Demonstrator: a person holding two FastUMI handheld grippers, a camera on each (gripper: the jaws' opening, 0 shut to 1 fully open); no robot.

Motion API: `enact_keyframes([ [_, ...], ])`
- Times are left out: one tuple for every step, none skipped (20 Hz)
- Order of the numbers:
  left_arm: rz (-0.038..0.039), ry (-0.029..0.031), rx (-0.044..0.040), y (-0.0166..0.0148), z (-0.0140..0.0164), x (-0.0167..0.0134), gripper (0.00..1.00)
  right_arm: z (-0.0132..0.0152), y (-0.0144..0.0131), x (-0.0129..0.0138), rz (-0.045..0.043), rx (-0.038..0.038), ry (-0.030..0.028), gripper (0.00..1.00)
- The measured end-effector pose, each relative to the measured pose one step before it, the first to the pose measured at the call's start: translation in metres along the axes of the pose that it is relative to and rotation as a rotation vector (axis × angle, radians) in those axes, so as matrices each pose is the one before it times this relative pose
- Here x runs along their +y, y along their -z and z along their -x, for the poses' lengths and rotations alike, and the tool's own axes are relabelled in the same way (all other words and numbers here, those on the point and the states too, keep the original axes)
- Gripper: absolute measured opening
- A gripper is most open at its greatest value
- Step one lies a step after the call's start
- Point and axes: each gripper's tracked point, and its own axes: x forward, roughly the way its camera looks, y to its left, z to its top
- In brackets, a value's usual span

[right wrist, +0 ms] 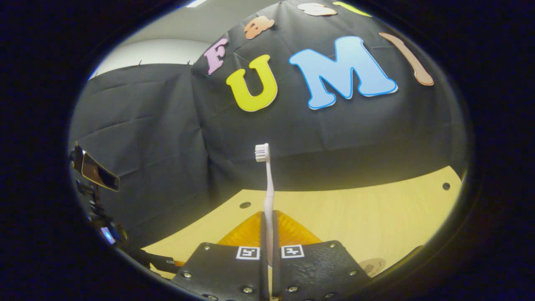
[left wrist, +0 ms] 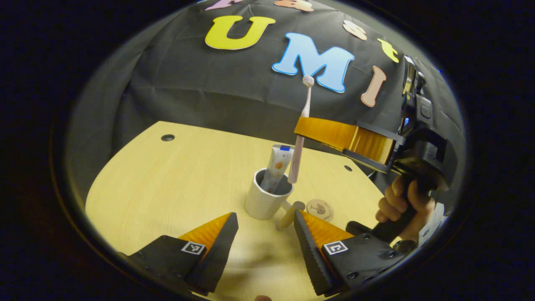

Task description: Put the toothbrush and toothpaste on the desktop into the cup, then pick up the cup and place it on the coaster on the desktop.

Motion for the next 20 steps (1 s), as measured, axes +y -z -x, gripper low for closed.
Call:
enact_keyframes([
  [0.00262,-0.00724,0.01002,0.00352,-0.00026,0.00483,0.87,-0.00400,0.00452,0.00090,0.03314,-0.00584,-0.00150,0.05],
  [-0.00029,-0.00334,0.00615,0.00192,-0.00033,0.00290,0.87,-0.00490,0.00655,0.00077,0.01337,0.00492,-0.00329,0.05],
  [-0.00042,-0.00284,0.00348,0.00140,0.00059,0.00323,0.87,-0.00463,0.00484,0.00199,0.00850,0.00225,0.00024,0.05],
  [-0.00117,-0.00351,0.00092,-0.00086,-0.00077,0.00199,0.82,0.00148,0.00336,0.00083,0.00631,0.00796,0.00032,0.05],
  [-0.00260,-0.00285,-0.00002,-0.00046,0.00086,0.00211,0.82,-0.00078,0.00303,-0.00006,0.00236,0.00785,0.00298,0.06],
  [-0.00414,-0.00294,-0.00082,-0.00033,0.00162,0.00063,0.82,0.00036,0.00450,0.00042,-0.00031,0.00829,0.00437,0.06],
  [-0.00444,0.00010,-0.00156,-0.00115,0.00092,0.00055,0.82,-0.00016,0.00250,-0.00087,-0.00197,0.00521,0.00499,0.06],
  [-0.00556,0.00087,0.00140,-0.00030,-0.00053,-0.00092,0.82,0.00157,0.00281,-0.00060,-0.00447,0.00948,0.00600,0.08],
  [-0.00179,0.00303,0.00077,0.00082,0.00061,-0.00087,0.82,-0.00114,0.00177,-0.00163,-0.00388,0.00452,0.00363,0.07],
  [-0.00044,0.00268,0.00061,-0.00012,-0.00080,-0.00131,0.82,0.00148,0.00078,0.00105,-0.00683,0.00665,-0.00708,0.10],
  [0.00042,0.00217,0.00032,-0.00074,-0.00076,-0.00098,0.82,0.00163,0.00112,0.00069,-0.00825,0.00766,-0.00693,0.14],
  [0.00123,0.00169,0.00040,0.00043,-0.00016,-0.00079,0.82,0.00205,-0.00085,0.00061,-0.00750,0.01662,-0.00721,0.24],
  [0.00216,0.00074,0.00003,0.00037,-0.00084,-0.00129,0.82,0.00188,0.00577,-0.00283,-0.00717,0.01487,-0.00058,0.35],
  [0.00190,0.00202,0.00045,0.00078,-0.00081,-0.00239,0.87,0.00222,0.00295,0.00010,-0.00686,0.01267,0.00302,0.53],
  [0.00093,0.00181,0.00045,-0.00046,0.00057,-0.00174,0.87,0.00191,0.00128,-0.00014,-0.00645,0.00736,0.00310,0.65],
  [-0.00229,0.00274,-0.00025,0.00023,-0.00033,-0.00317,0.87,0.00447,-0.00101,-0.00272,-0.00735,-0.00126,0.01143,0.89],
  [-0.00323,-0.00055,-0.00159,-0.00013,0.00077,-0.00194,0.87,0.00267,-0.00270,-0.00077,-0.00223,-0.00475,0.00019,0.90],
  [-0.00426,-0.00093,-0.00187,-0.00059,0.00037,-0.00163,0.87,0.00266,-0.00201,-0.00091,-0.00190,-0.00307,0.00167,0.84],
  [-0.00574,-0.00127,-0.00119,-0.00177,0.00032,-0.00205,0.87,0.00451,-0.00342,-0.00091,-0.00068,-0.00609,0.00069,0.90],
  [-0.00397,-0.00152,0.00050,0.00107,-0.00037,-0.00254,0.87,0.00644,-0.00519,-0.00191,-0.00217,-0.00662,0.00389,0.90],
])
